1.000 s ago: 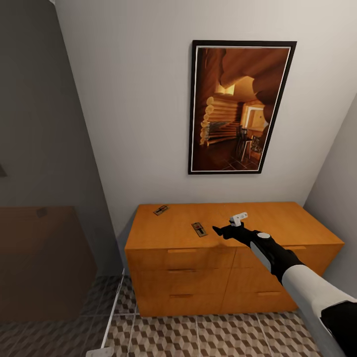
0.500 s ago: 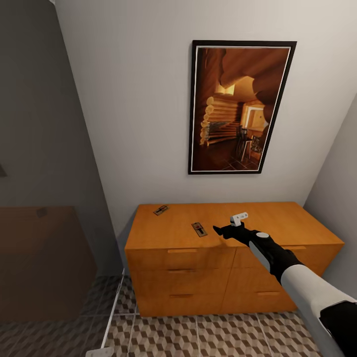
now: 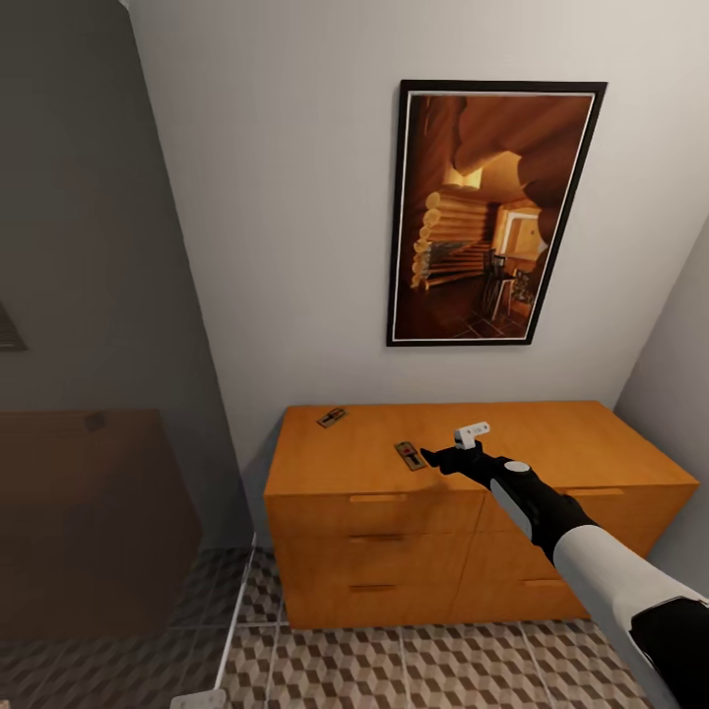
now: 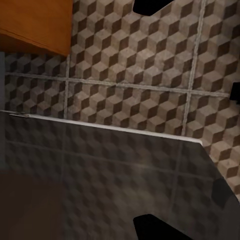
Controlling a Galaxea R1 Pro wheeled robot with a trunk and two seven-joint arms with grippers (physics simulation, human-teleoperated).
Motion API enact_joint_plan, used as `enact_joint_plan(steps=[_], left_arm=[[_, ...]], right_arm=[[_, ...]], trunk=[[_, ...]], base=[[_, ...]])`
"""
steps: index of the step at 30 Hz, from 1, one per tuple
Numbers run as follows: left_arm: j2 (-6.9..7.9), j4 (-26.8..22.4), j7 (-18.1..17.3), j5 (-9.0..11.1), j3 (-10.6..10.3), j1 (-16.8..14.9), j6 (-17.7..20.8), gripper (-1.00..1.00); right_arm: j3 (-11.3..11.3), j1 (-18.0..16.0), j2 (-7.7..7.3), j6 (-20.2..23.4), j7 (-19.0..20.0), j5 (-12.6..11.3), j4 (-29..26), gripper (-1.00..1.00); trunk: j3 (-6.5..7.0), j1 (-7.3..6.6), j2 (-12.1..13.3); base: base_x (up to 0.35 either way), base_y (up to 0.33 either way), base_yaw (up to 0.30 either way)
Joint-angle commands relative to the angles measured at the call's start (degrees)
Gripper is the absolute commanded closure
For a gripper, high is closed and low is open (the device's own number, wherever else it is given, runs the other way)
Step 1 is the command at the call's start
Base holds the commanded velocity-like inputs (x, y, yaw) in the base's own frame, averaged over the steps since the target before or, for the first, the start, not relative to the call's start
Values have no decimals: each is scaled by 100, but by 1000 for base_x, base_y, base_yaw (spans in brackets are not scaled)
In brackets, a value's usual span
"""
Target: Take the four mousetraps from the cabinet in the bathroom and place them on the bathroom floor. Make sure all four end up on the same floor surface, and ensure that at least two of them are either under or directly next to the same bathroom sink.
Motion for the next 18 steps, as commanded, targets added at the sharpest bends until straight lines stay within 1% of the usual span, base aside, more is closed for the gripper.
enact_joint_plan(steps=[1, 18], left_arm=[[-3, 20, 14, 26, -48, -10, -30, -100], [0, 20, 13, 24, -48, -10, -30, -100]], right_arm=[[31, -6, -6, 31, -6, -58, -9, -100], [34, -6, -4, 32, -15, -58, -9, -100]], trunk=[[-13, 4, -14], [-13, 4, -14]], base=[[0, 41, 0], [0, 9, 0]])
